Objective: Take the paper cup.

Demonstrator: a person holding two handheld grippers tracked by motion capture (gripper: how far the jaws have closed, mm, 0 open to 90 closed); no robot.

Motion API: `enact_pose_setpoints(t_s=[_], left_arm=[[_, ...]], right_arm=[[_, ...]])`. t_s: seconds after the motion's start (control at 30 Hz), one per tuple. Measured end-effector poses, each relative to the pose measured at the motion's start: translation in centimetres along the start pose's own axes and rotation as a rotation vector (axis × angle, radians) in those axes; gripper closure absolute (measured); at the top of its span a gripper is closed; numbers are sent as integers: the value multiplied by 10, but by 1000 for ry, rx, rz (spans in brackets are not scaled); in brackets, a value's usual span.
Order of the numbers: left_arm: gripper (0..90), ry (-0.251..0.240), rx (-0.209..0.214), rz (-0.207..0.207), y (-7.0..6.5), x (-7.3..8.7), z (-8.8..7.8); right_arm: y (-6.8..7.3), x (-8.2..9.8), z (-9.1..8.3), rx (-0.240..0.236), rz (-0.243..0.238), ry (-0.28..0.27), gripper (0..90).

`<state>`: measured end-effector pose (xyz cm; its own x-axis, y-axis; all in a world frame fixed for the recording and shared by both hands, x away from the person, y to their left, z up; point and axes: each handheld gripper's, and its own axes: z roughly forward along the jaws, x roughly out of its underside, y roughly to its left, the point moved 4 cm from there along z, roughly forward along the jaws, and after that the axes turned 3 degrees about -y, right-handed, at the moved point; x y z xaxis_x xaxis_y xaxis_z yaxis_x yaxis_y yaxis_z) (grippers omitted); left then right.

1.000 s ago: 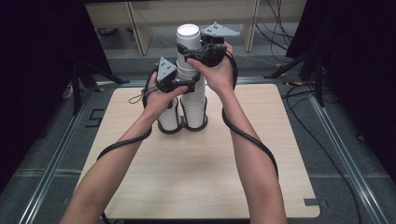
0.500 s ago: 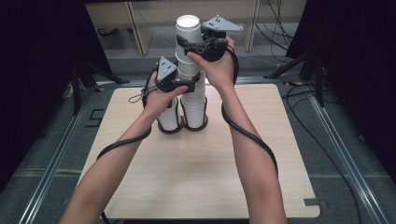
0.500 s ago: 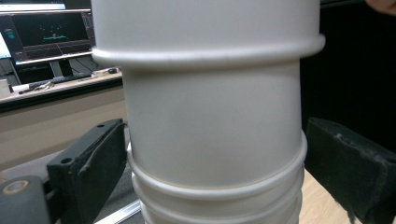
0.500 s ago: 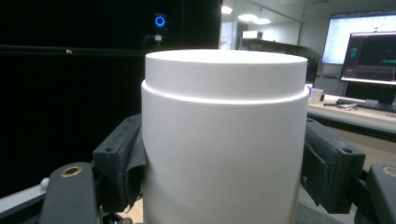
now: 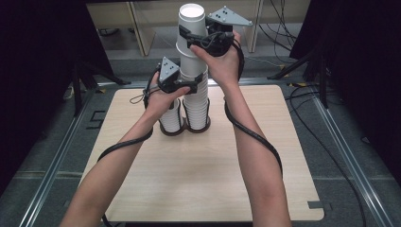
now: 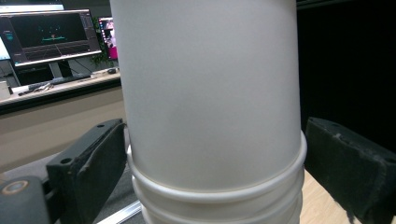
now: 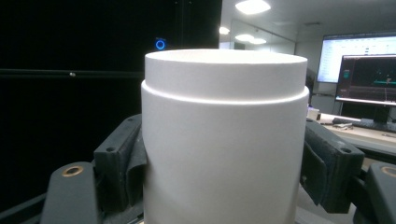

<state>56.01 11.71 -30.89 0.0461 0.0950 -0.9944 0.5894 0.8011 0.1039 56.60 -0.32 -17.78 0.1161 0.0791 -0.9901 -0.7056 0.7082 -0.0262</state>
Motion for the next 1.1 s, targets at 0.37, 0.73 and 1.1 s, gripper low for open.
enact_pose_setpoints(t_s=[0.37,0.73,1.1], left_arm=[[66,-19,-1,-16,-1,-1,2],[64,3,5,31,1,-1,2],[60,-31,1,-8,-2,-3,5]], right_arm=[[0,-14,-4,5,-12,-35,256],[4,-27,-8,2,-7,-67,257],[2,-37,-18,11,-11,-93,257]])
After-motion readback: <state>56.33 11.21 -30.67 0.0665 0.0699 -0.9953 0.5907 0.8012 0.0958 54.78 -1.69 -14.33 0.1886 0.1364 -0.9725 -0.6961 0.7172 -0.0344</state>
